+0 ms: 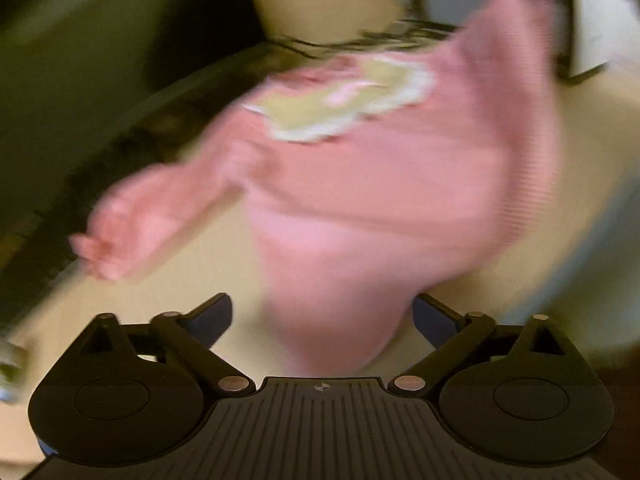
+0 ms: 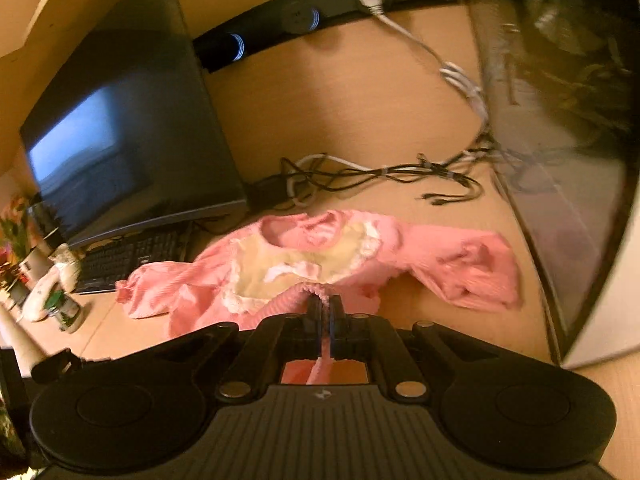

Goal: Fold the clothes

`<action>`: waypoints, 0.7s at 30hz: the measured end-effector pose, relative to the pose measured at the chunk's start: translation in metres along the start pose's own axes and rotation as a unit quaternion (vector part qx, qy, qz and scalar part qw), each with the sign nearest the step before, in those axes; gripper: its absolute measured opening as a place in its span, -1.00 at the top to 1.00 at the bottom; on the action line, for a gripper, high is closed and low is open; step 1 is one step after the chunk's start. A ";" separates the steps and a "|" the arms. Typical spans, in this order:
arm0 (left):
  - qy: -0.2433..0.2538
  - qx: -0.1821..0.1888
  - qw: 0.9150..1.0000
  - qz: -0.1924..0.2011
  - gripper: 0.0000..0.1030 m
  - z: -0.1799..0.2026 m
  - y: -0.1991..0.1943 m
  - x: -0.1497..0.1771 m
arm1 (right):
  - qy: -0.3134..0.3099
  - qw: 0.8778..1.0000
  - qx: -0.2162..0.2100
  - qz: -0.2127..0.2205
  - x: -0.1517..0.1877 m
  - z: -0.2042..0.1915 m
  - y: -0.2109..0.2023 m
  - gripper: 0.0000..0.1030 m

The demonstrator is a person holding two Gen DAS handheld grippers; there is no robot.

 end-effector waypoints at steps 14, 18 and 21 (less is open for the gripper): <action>-0.132 0.058 0.986 0.084 -0.46 -0.092 -0.031 -0.053 | -0.299 0.944 0.138 -0.027 0.033 -0.009 -0.012 0.79; -0.054 0.085 0.994 0.036 -0.46 -0.050 -0.035 -0.016 | -0.326 0.941 0.054 -0.076 0.085 -0.034 -0.029 0.62; -0.082 0.106 0.991 0.002 -0.46 -0.036 -0.030 0.004 | -0.353 0.930 -0.046 -0.094 0.123 -0.081 -0.029 0.28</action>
Point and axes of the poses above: each gripper's, at about its wrist camera, not at the fingertips, and y roughly the way its jaws point, z to its right, x to its underside, the point moved 9 cm from there along y, roughly the way its jaws point, and after that the axes turned 12 degrees about z, right-handed, at the moved point
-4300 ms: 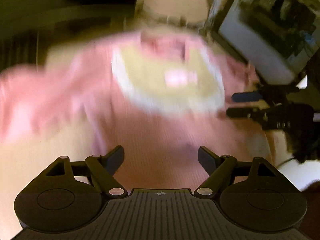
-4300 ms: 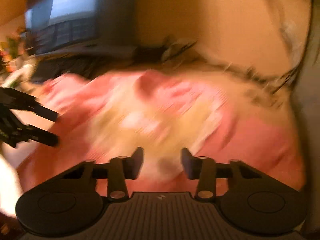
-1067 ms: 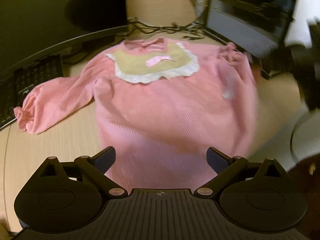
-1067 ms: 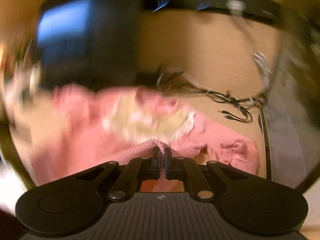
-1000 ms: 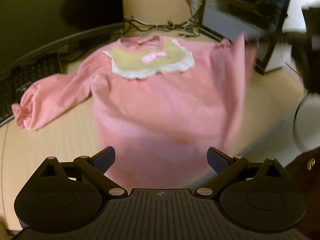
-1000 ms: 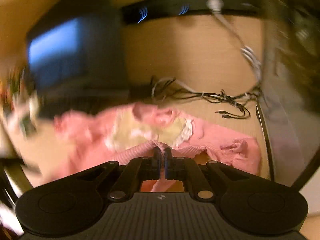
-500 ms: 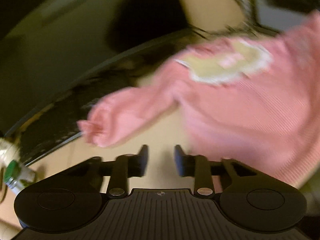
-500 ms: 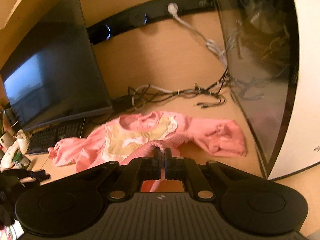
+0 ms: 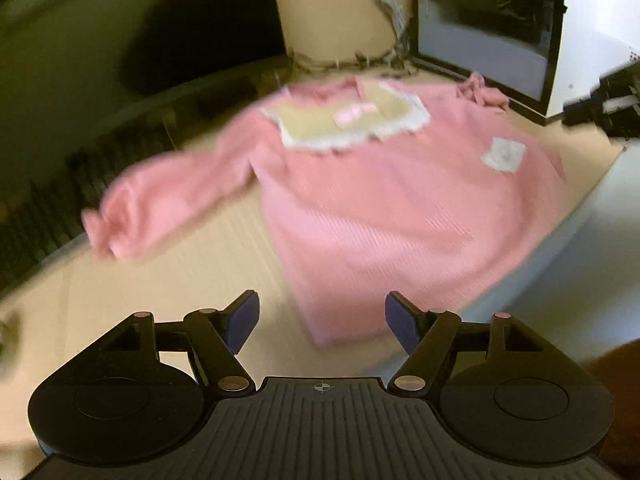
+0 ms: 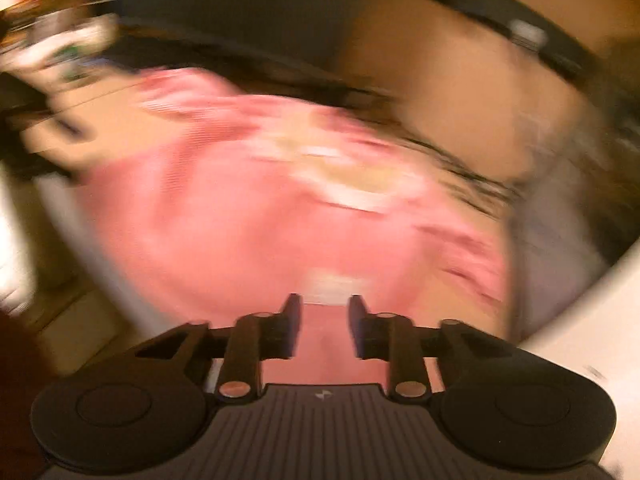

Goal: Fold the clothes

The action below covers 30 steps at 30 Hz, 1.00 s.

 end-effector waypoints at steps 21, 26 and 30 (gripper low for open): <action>-0.024 -0.017 0.999 -0.025 -0.81 0.010 -0.016 0.013 | -0.063 0.987 -0.148 0.020 -0.019 -0.094 0.062 0.98; -0.011 0.002 1.000 -0.017 -0.84 0.016 -0.008 0.006 | 0.022 0.991 -0.116 0.063 -0.063 -0.048 0.049 0.98; 0.022 0.000 1.000 -0.004 -0.84 0.027 0.018 -0.007 | 0.060 0.988 -0.104 0.095 -0.092 -0.020 0.037 0.98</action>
Point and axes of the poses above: each gripper's, at about its wrist camera, not at the fingertips, and y roughly the way its jaws point, z to its right, x to its underside, the point moved 9 cm from there along y, roughly the way its jaws point, and after that the axes turned 12 degrees about z, right-handed, at the moved point
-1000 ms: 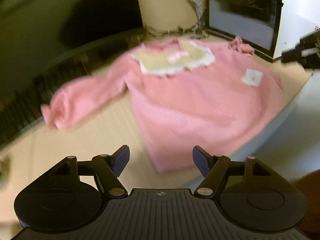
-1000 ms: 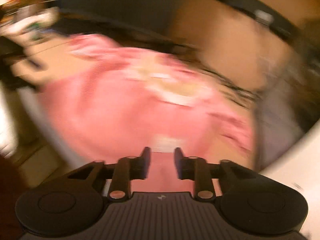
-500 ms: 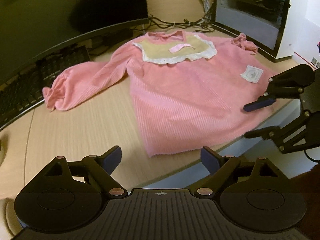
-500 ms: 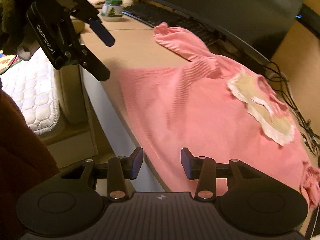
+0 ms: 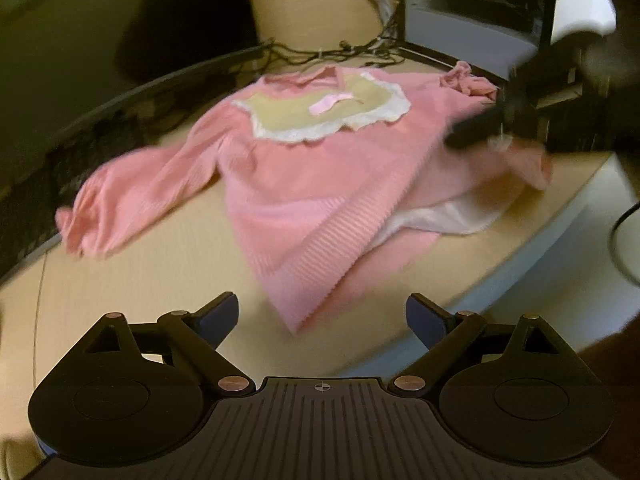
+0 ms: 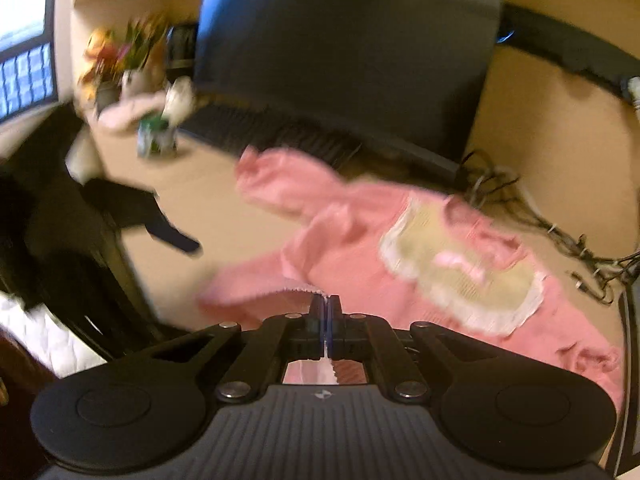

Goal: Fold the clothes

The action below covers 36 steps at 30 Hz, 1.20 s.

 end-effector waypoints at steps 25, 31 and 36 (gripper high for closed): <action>-0.093 -0.088 0.990 0.055 0.61 -0.090 0.048 -0.104 | -0.111 0.968 0.216 -0.068 0.111 0.084 -0.023 -0.09; -0.121 -0.089 0.987 0.051 0.60 -0.105 0.039 -0.103 | -0.073 0.987 0.139 -0.024 0.072 0.067 -0.049 -0.65; -0.144 -0.085 0.985 0.052 0.60 -0.106 0.041 -0.105 | -0.065 0.985 0.151 -0.045 0.101 0.033 -0.005 -0.64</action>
Point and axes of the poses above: each gripper's, at about its wrist camera, not at the fingertips, and y roughly the way its jaws point, z to its right, x to its underside, the point moved 9 cm from there along y, roughly the way its jaws point, and after that the axes turned 12 degrees about z, right-handed, at the moved point
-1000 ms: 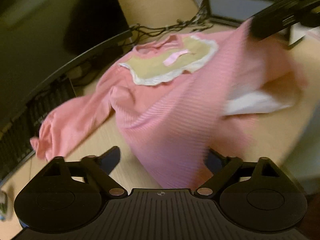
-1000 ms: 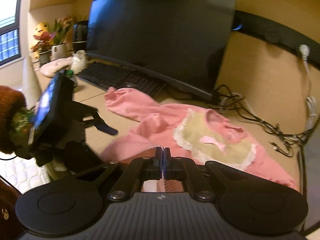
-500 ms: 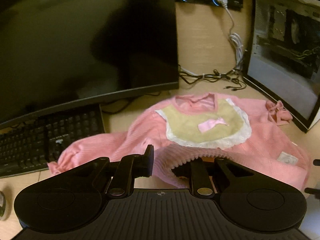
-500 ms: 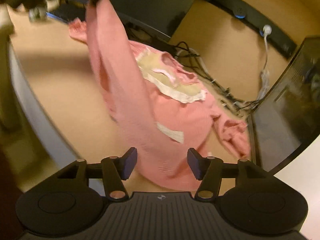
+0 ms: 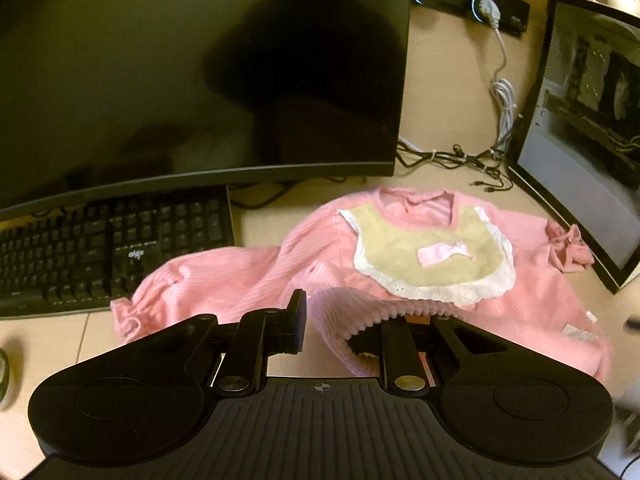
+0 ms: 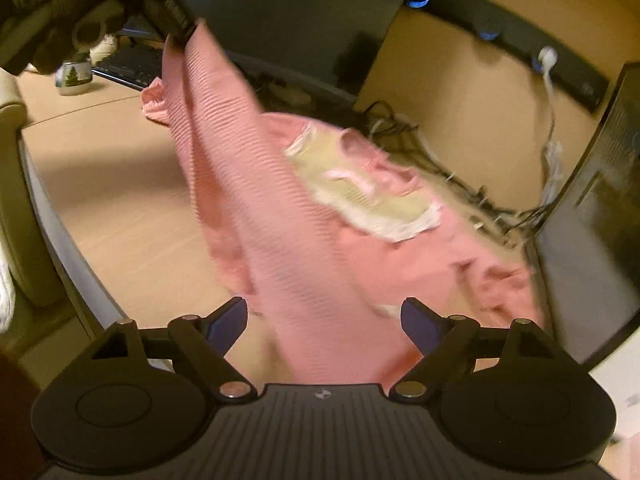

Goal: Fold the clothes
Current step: 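Release the dress and smooth it flat on the desk with both grippers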

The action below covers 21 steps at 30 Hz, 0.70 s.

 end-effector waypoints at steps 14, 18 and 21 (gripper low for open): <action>0.063 -0.033 0.997 -0.006 0.26 -0.005 -0.004 0.033 | 0.037 0.983 0.170 -0.060 0.056 0.100 0.002 0.50; 0.063 -0.034 0.996 -0.050 0.29 -0.008 0.000 0.080 | 0.083 0.985 0.146 -0.029 0.036 0.093 -0.016 0.96; 0.062 -0.030 0.997 -0.041 0.75 -0.011 -0.012 0.082 | 0.127 0.983 0.134 0.008 0.003 0.111 -0.044 0.97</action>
Point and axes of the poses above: each gripper's, at about its wrist camera, not at the fingertips, and y roughly the way its jaws point, z to its right, x to its underside, the point moved 9 cm from there along y, roughly the way its jaws point, and after that the axes turned 12 degrees about z, right-handed, at the moved point
